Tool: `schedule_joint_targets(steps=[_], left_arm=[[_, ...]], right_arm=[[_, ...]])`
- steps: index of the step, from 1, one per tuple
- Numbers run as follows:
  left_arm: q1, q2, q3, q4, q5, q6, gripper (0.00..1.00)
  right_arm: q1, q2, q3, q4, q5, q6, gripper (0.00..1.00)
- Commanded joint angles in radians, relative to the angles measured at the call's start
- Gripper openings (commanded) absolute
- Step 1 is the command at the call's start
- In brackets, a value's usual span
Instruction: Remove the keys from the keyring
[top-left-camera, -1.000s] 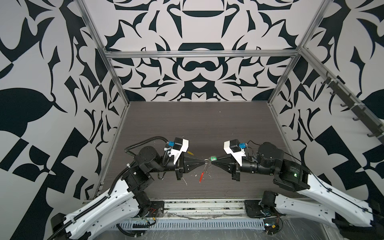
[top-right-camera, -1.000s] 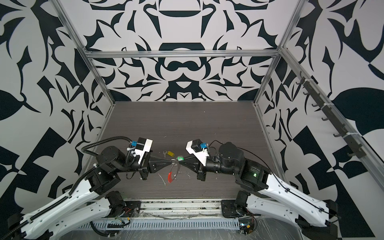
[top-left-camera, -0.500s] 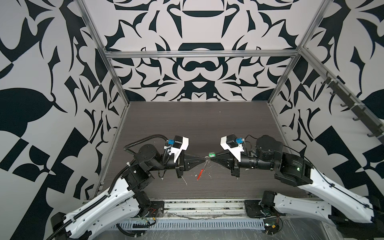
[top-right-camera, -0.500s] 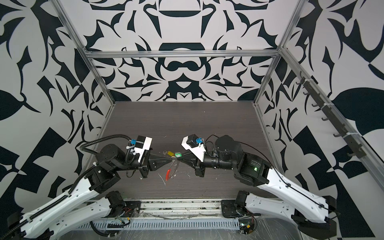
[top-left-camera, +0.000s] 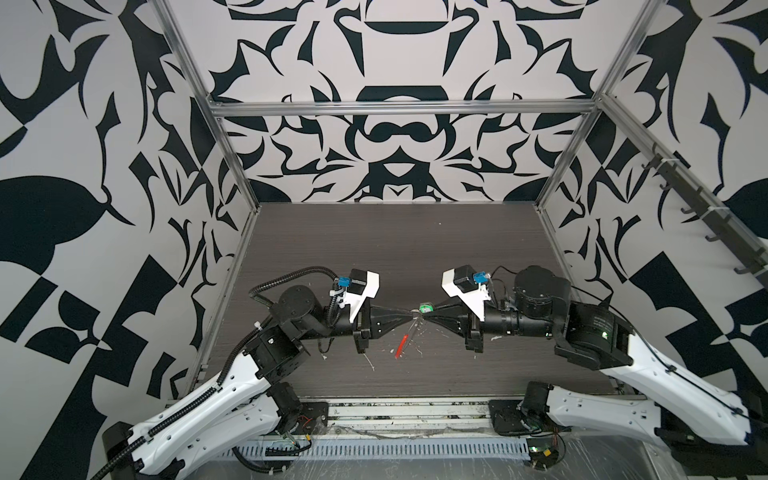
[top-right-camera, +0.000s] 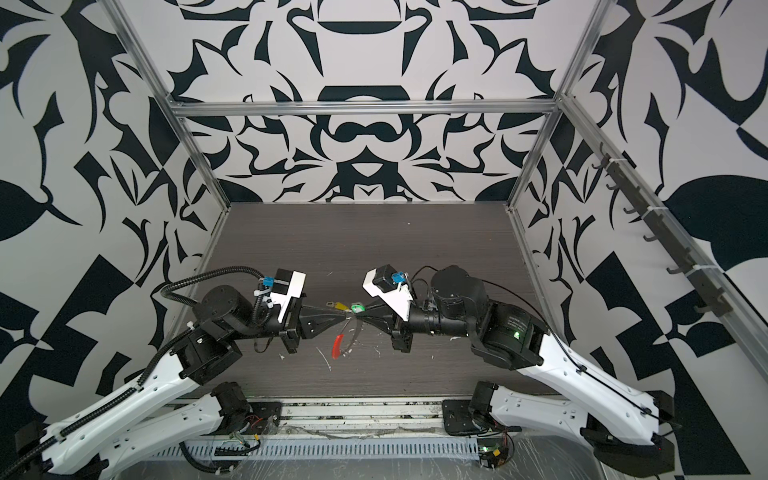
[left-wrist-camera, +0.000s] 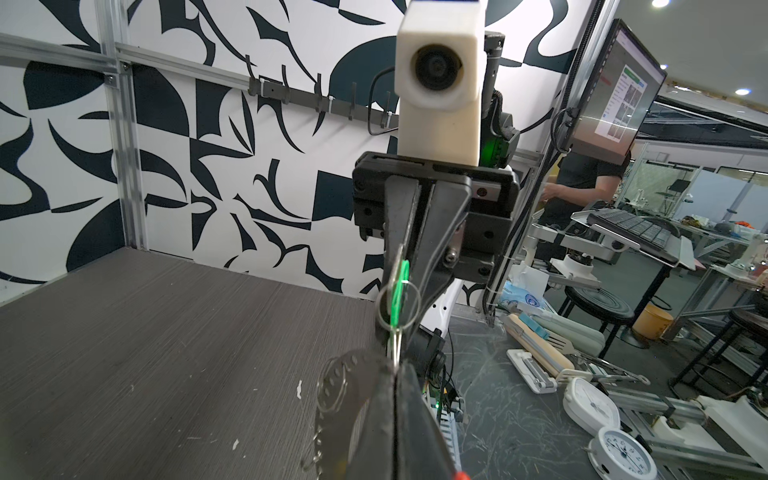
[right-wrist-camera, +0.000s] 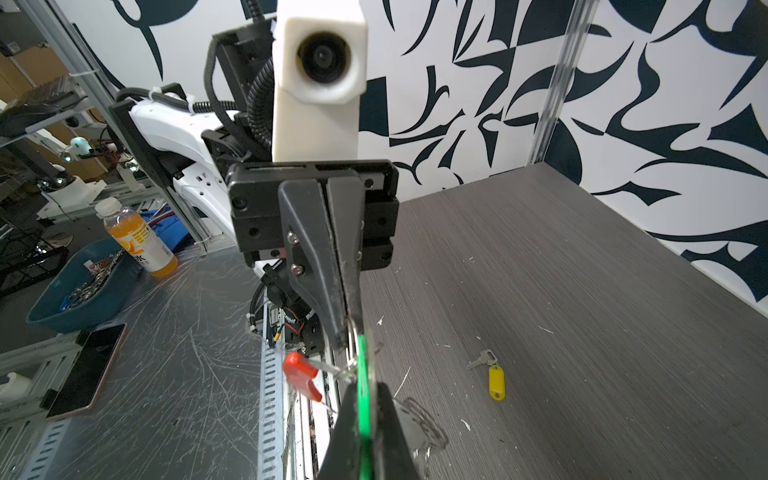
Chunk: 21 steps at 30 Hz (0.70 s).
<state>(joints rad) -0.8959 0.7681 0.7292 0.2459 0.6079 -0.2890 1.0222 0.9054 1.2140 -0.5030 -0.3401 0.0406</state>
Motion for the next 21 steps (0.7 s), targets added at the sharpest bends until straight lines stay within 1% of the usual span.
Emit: schedule_joint_targets(steps=[1, 10, 17, 21], left_arm=[[-0.002, 0.018, -0.008, -0.135, 0.021, 0.02, 0.0], [-0.002, 0.023, -0.003, -0.144, 0.003, 0.026, 0.0], [-0.003, -0.034, -0.021, -0.025, -0.011, -0.024, 0.0], [-0.003, -0.053, -0.019, -0.004, -0.026, -0.032, 0.0]], right_arm=[[-0.01, -0.026, 0.103, 0.185, 0.003, -0.006, 0.0], [-0.011, -0.031, 0.096, 0.194, 0.011, 0.004, 0.0], [-0.011, -0.073, -0.011, 0.242, 0.084, 0.056, 0.0], [-0.01, -0.098, -0.08, 0.289, 0.095, 0.095, 0.0]])
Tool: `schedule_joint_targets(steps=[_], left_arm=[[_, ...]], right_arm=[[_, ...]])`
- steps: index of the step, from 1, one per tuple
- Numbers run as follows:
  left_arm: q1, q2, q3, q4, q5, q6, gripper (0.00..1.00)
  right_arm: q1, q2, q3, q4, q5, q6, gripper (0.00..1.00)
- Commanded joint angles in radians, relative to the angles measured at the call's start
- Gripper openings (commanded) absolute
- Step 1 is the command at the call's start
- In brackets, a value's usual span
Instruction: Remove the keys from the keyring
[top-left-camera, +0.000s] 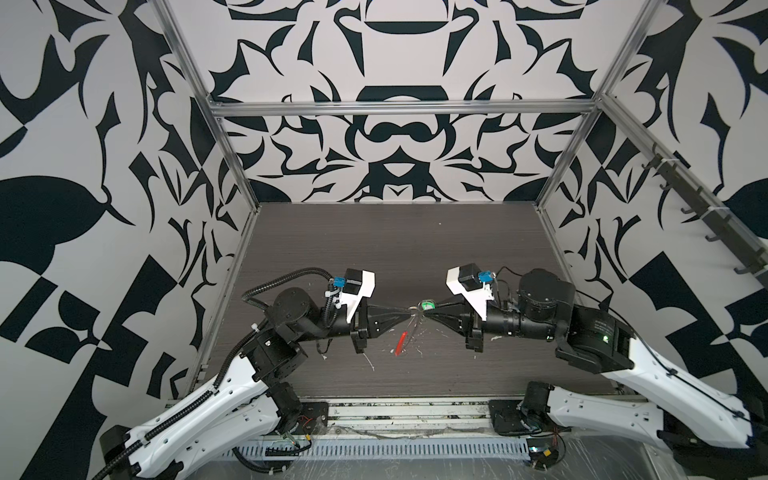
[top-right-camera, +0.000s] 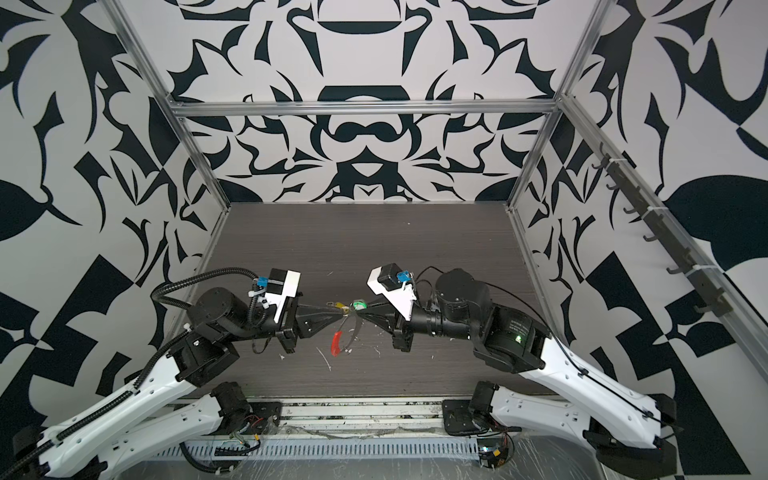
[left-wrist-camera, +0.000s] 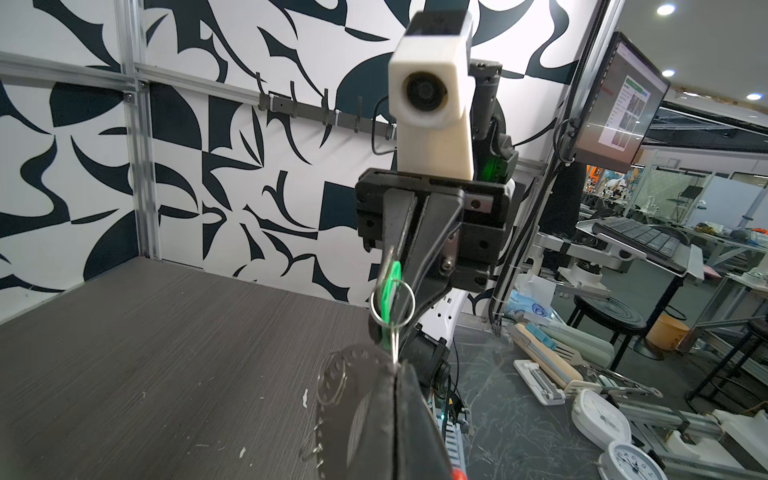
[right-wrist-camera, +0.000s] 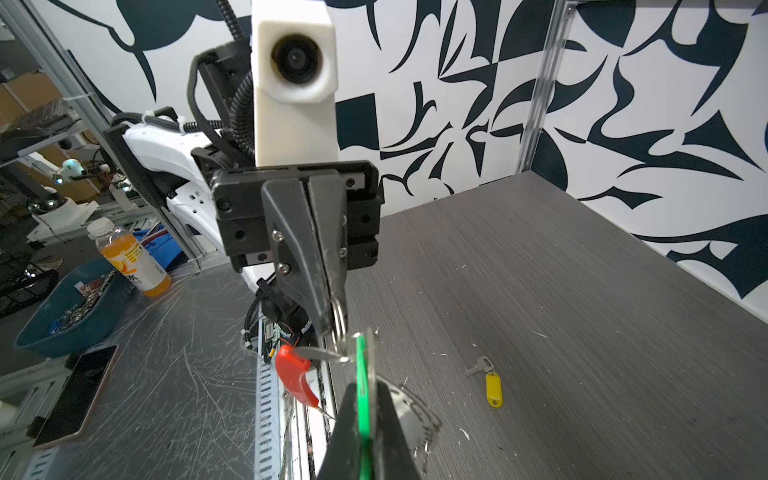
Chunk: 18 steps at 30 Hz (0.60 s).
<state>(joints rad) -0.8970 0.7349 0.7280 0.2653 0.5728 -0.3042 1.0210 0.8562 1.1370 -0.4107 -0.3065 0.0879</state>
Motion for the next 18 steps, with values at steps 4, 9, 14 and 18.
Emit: schedule_joint_targets(steps=[4, 9, 14, 18], left_arm=[[-0.002, -0.02, -0.015, -0.012, 0.004, -0.021, 0.0], [-0.001, -0.029, -0.014, 0.001, -0.002, -0.024, 0.0], [-0.002, -0.032, -0.008, -0.004, -0.008, -0.021, 0.0], [-0.002, -0.034, -0.009, -0.004, -0.014, -0.02, 0.0]], right_arm=[[-0.01, -0.049, -0.04, 0.235, 0.039, 0.083, 0.0], [-0.01, -0.057, -0.086, 0.278, 0.022, 0.116, 0.0], [-0.009, -0.066, -0.119, 0.3, 0.003, 0.138, 0.0], [-0.009, -0.089, -0.15, 0.307, 0.01, 0.149, 0.0]])
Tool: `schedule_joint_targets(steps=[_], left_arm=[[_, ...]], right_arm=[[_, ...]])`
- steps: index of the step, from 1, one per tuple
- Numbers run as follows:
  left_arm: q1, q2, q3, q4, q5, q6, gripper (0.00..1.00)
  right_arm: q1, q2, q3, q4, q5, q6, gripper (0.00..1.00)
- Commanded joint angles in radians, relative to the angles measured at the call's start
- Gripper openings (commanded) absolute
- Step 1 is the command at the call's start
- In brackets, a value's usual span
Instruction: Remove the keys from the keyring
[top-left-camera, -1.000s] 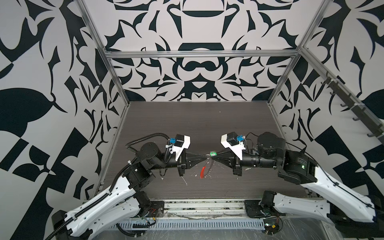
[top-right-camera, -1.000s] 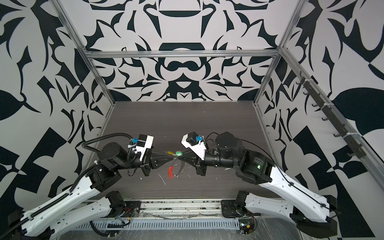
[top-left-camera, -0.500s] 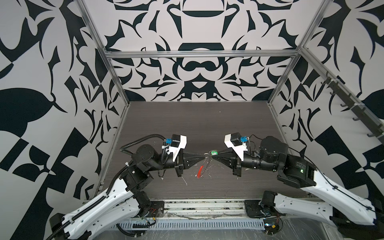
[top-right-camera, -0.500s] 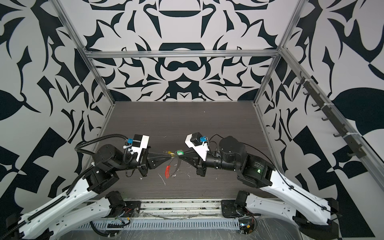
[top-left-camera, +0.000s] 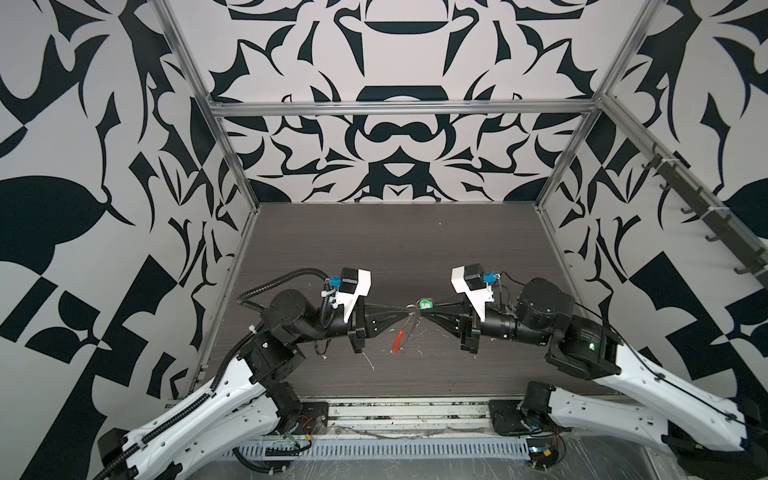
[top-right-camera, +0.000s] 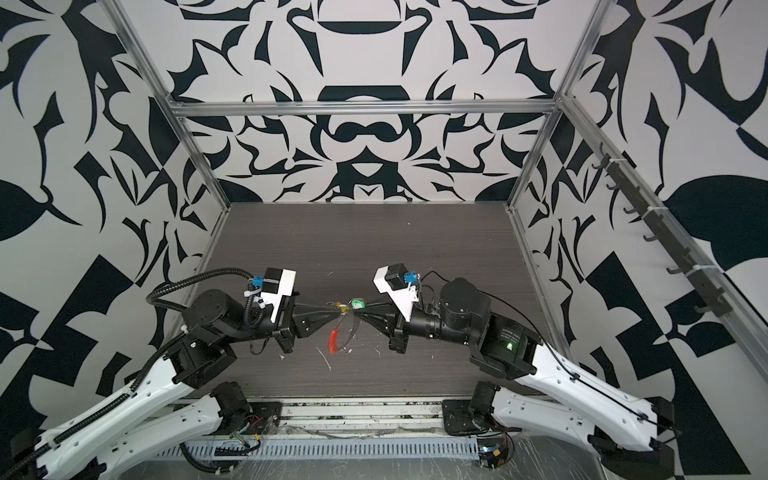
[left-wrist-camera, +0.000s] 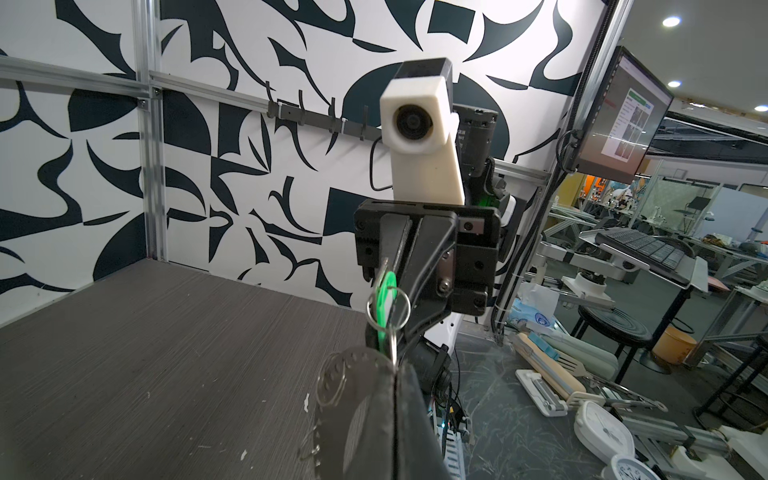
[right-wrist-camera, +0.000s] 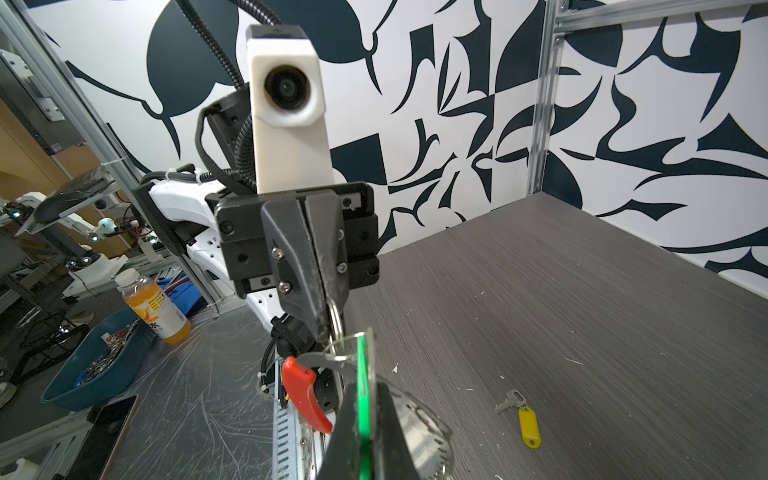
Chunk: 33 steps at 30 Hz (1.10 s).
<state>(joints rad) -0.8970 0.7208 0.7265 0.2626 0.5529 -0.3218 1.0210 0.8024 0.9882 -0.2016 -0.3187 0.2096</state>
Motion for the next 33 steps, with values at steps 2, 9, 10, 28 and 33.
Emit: schedule_joint_targets(steps=[2, 9, 10, 28, 33], left_arm=[[-0.001, -0.02, -0.006, -0.002, 0.003, -0.002, 0.0], [-0.002, -0.02, -0.001, -0.006, -0.005, 0.003, 0.0], [-0.002, -0.02, 0.001, -0.008, -0.007, 0.001, 0.0], [-0.019, 0.036, 0.048, -0.085, 0.035, 0.025, 0.0], [-0.02, 0.028, 0.05, -0.094, 0.027, 0.03, 0.0]], right_arm=[[-0.009, -0.038, -0.012, 0.1, 0.012, 0.031, 0.0], [-0.009, -0.042, -0.04, 0.096, 0.001, 0.039, 0.0], [-0.009, -0.043, -0.042, 0.096, 0.001, 0.041, 0.0], [-0.009, 0.095, 0.212, -0.136, -0.06, -0.087, 0.0], [-0.009, 0.093, 0.211, -0.146, -0.057, -0.092, 0.0]])
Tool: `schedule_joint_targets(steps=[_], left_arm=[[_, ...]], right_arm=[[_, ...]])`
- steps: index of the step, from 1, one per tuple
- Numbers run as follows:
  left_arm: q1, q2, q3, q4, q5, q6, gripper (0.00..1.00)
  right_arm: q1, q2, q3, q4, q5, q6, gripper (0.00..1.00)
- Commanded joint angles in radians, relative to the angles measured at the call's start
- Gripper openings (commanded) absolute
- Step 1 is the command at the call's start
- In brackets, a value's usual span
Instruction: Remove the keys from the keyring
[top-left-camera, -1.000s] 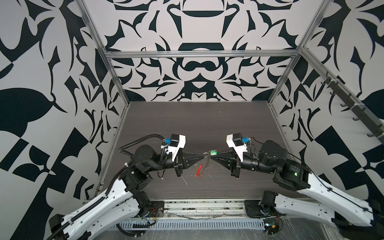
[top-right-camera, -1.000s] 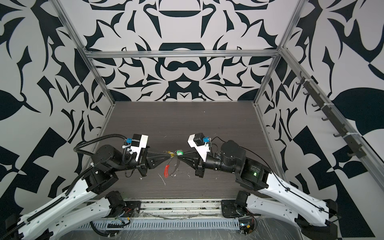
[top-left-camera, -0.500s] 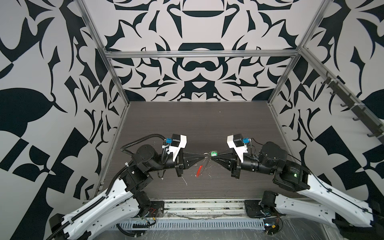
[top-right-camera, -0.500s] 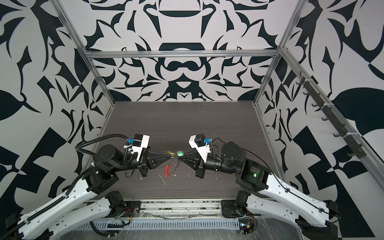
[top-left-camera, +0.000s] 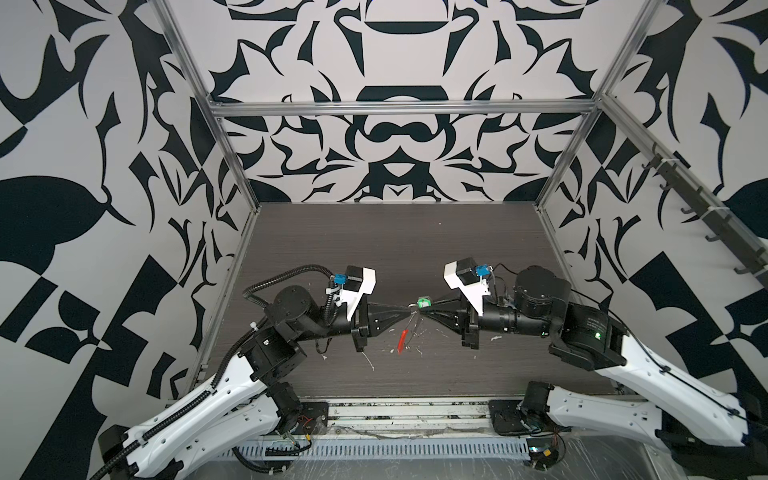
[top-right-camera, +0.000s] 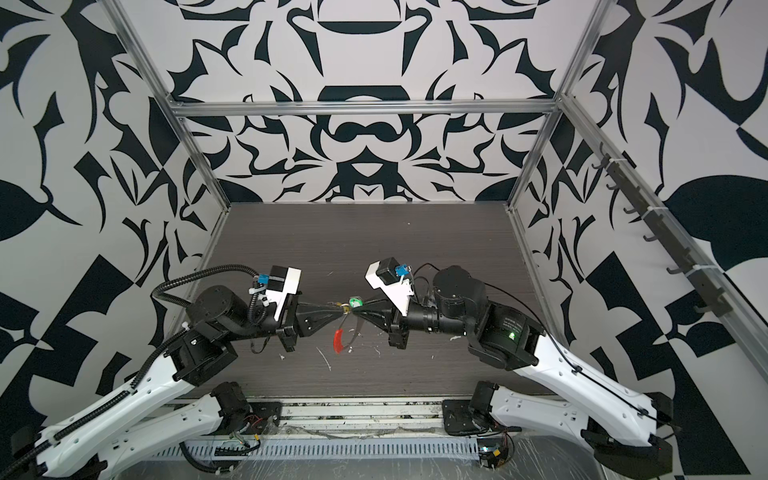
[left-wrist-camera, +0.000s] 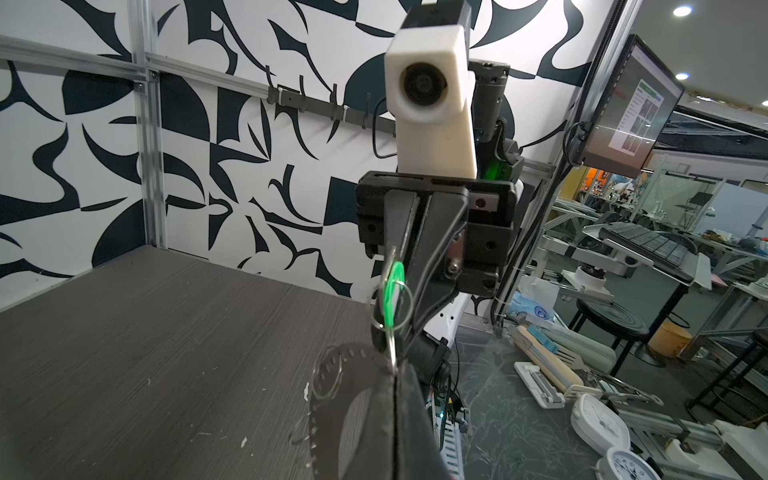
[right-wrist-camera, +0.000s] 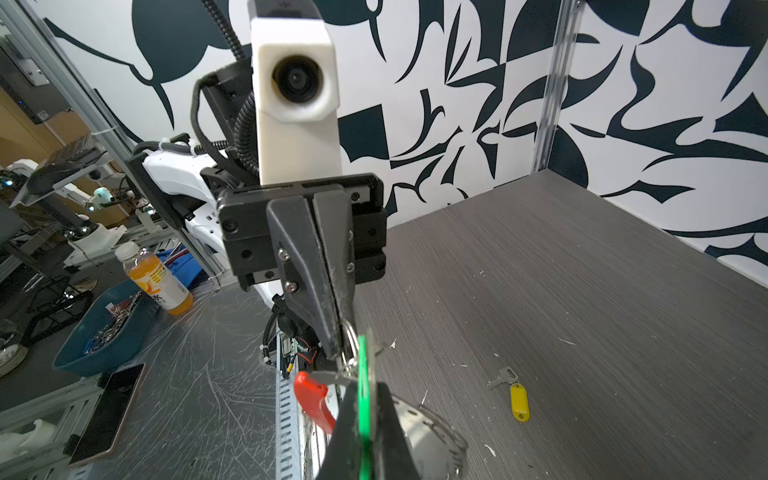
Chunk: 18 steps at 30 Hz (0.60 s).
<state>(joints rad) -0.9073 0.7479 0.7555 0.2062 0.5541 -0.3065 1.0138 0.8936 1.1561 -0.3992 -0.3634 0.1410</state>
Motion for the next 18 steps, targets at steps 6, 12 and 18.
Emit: schedule_joint_targets(steps=[6, 12, 18], left_arm=[[-0.014, 0.014, 0.036, -0.068, 0.024, 0.028, 0.0], [-0.064, 0.05, 0.074, -0.226, -0.064, 0.101, 0.0], [-0.11, 0.088, 0.105, -0.35, -0.117, 0.14, 0.0]], right_arm=[[-0.001, -0.02, 0.053, 0.034, 0.046, -0.046, 0.0], [-0.002, -0.015, 0.124, -0.016, 0.102, -0.089, 0.0], [-0.001, 0.024, 0.202, -0.026, 0.119, -0.119, 0.0]])
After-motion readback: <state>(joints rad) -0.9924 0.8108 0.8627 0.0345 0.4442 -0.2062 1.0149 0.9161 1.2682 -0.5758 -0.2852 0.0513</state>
